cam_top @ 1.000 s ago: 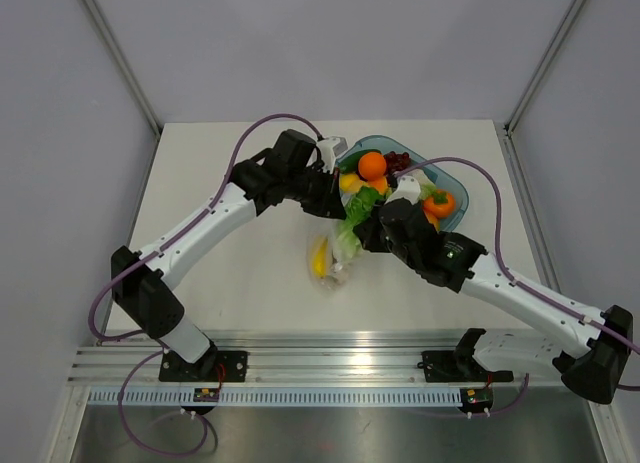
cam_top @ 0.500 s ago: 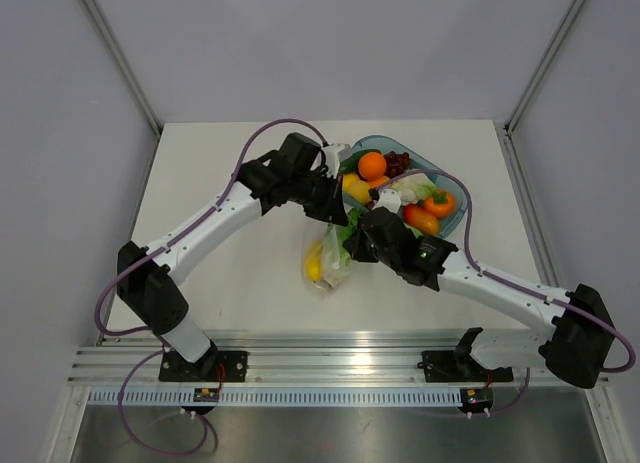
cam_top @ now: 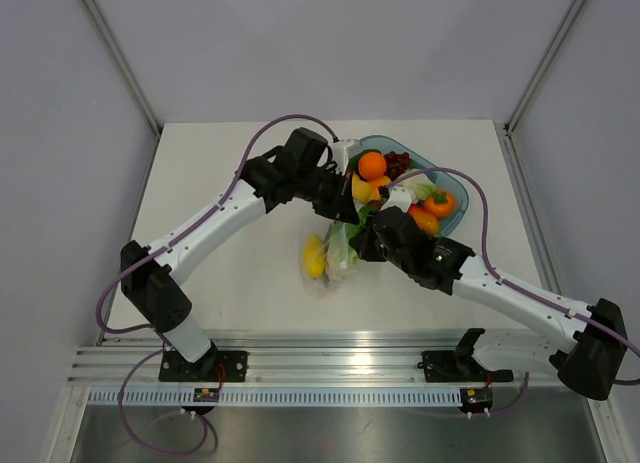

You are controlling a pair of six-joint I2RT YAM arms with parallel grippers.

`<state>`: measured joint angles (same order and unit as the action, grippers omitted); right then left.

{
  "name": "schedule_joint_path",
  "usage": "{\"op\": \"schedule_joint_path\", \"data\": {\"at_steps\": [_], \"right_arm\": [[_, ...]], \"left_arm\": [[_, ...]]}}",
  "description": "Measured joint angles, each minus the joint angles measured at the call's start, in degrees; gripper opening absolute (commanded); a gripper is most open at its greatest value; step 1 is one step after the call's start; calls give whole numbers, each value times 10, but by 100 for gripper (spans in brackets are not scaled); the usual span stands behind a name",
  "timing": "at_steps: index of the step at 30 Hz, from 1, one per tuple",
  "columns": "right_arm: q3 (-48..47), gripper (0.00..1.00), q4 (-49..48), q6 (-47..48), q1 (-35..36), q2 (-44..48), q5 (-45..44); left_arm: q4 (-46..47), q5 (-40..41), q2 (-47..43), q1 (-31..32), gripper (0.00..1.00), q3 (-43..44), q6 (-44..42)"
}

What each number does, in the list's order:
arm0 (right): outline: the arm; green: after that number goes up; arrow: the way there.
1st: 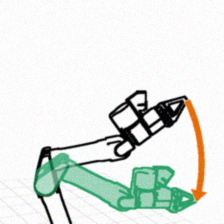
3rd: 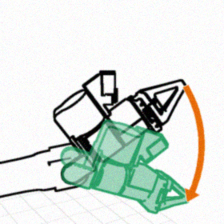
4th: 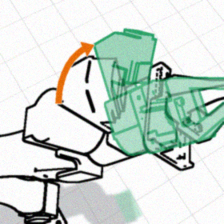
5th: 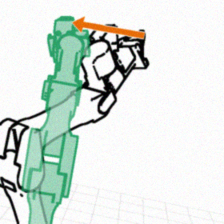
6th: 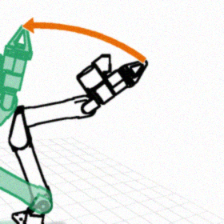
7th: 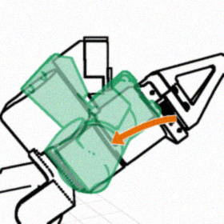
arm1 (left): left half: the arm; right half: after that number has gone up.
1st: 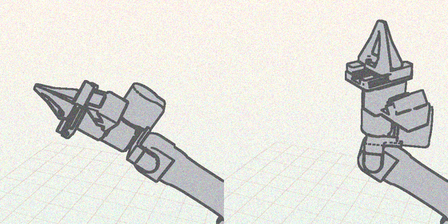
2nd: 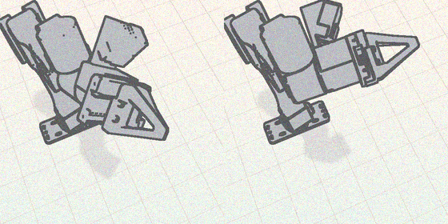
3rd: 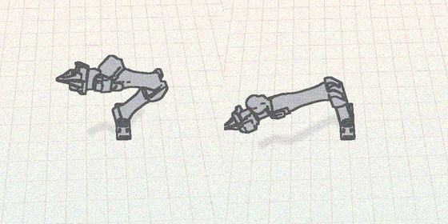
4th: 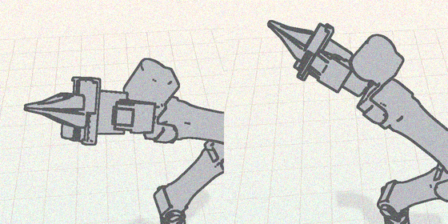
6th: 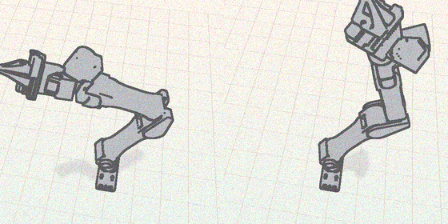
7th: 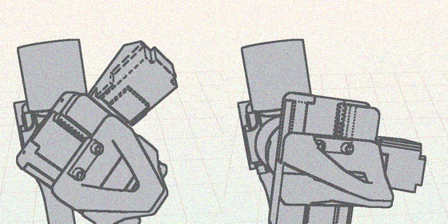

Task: Place the food in the zip-top bag and seal the zipper
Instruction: Place the fake vegetable in the zipper food storage bag.

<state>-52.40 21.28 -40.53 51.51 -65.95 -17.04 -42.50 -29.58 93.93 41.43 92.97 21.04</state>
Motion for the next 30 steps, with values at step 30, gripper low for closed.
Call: {"op": "schedule_joint_path", "data": {"at_steps": [30], "right_arm": [[24,0,-6,-11,0,42,-38]], "left_arm": [[60,-51,32,27,0,26,43]]}}
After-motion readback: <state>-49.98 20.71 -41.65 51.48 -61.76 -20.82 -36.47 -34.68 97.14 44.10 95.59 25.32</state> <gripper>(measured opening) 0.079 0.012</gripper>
